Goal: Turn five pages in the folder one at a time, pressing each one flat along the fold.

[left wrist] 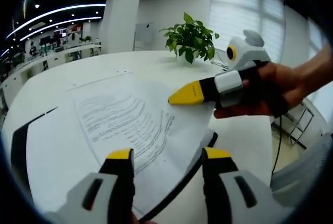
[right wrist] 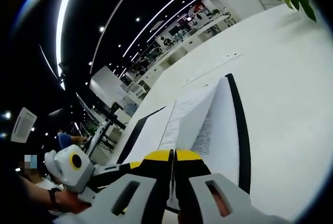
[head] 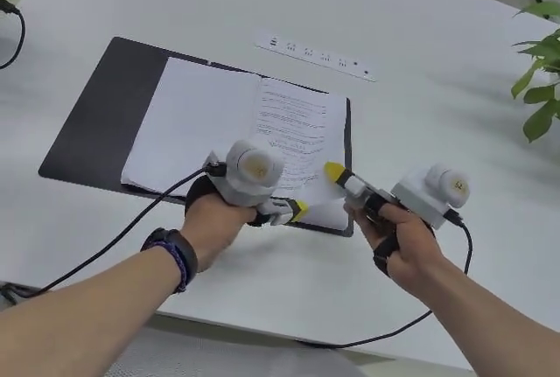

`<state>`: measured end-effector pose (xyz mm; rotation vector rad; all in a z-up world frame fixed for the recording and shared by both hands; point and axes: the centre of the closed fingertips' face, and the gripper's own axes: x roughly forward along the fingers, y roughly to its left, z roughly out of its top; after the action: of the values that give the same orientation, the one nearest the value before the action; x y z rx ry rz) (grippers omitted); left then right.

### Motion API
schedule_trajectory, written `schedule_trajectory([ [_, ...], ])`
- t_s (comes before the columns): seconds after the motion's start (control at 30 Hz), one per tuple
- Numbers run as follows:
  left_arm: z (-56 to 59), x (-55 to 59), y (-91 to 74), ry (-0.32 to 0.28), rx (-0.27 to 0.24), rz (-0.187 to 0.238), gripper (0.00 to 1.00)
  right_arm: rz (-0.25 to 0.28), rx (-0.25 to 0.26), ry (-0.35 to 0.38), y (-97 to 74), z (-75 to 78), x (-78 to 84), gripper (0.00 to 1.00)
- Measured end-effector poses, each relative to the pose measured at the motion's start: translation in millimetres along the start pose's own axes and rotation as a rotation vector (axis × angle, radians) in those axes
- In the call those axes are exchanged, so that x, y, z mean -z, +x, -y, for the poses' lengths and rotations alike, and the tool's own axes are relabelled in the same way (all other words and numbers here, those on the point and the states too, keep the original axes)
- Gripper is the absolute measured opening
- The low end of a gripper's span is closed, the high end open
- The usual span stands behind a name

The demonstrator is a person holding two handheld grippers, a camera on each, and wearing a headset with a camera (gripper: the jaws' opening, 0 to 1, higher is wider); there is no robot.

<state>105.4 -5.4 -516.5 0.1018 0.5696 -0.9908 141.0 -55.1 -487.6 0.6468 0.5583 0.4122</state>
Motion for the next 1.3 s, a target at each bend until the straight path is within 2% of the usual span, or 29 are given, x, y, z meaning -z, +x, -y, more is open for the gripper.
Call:
schedule_trajectory([
  [0.27, -7.1, -5.0, -18.0, 0.012, -0.016, 0.021, 0.54, 0.037, -0.006, 0.025, 5.5, -9.5, -8.5, 0.0],
  [0.4, -15.3, -9.7, -30.6, 0.024, -0.033, 0.034, 0.55, 0.053, -0.017, 0.032, 8.2, -16.9, -11.9, 0.0],
  [0.63, -34.2, -12.1, -53.3, 0.012, -0.071, 0.046, 0.57, 0.069, -0.039, 0.039, 13.3, -33.1, -17.3, 0.0],
  [0.93, -63.2, -13.3, -95.3, -0.008, -0.143, 0.066, 0.61, 0.083, -0.086, 0.037, 23.1, -58.5, -21.8, 0.0],
  [1.3, -96.7, -4.7, -138.3, -0.03, -0.239, 0.071, 0.65, 0.069, -0.159, 0.021, 42.9, -91.8, -25.2, 0.0],
])
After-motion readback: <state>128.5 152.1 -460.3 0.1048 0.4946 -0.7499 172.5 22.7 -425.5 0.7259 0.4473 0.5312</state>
